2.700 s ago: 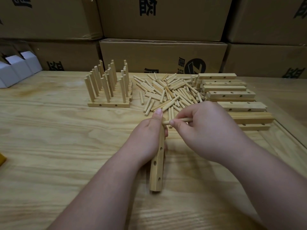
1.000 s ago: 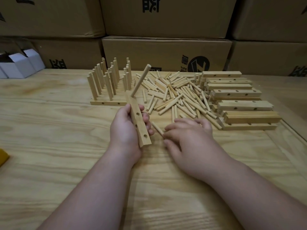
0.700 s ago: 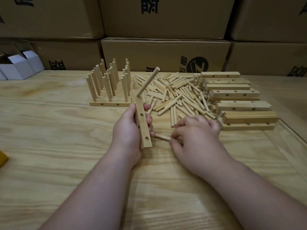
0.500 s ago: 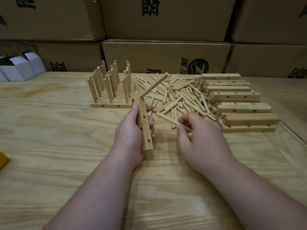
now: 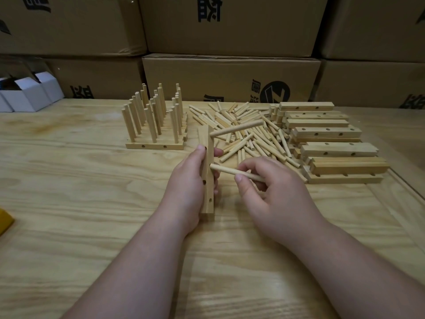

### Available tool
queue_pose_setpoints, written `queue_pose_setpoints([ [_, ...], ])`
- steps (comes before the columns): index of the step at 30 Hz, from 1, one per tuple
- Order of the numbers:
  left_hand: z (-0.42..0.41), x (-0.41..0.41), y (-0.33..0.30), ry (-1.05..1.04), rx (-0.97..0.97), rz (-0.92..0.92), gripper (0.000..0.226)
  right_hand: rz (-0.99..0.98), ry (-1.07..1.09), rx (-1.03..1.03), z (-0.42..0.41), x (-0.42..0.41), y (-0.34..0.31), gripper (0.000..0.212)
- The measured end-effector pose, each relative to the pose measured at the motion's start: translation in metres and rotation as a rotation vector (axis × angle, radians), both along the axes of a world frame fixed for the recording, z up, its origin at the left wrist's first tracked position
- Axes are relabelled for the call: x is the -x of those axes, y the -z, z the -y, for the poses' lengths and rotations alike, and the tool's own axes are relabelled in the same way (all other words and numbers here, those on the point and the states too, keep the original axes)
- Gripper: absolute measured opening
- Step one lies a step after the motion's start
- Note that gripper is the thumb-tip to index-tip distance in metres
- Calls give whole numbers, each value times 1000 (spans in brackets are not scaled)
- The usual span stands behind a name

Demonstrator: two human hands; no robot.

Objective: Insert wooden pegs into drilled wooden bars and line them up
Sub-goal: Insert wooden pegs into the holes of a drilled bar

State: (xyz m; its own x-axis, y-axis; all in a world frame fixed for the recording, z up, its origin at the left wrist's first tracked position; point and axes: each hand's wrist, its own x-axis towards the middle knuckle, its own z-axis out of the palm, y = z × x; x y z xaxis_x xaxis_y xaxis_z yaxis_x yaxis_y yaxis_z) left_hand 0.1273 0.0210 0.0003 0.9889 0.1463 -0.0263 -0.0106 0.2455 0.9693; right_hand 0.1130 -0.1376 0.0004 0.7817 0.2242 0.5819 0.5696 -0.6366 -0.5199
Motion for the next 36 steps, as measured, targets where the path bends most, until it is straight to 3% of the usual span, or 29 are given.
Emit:
queue_pose_setpoints([
  [11,2,3,3,95,-298,47,44,49,-16,-22,7,-4,-5,16],
  [18,2,6,8,10,-436,48,51,71,41,51,-1,4,-12,8],
  [26,4,5,9,40,-425,17,51,-168,-13,-84,5,0,-16,9],
  [33,9,1,11,-7,-402,2,57,20,149,128,-8,9,-22,16],
  [36,8,2,12,12,-410,9,56,-31,124,113,-5,8,-25,16],
])
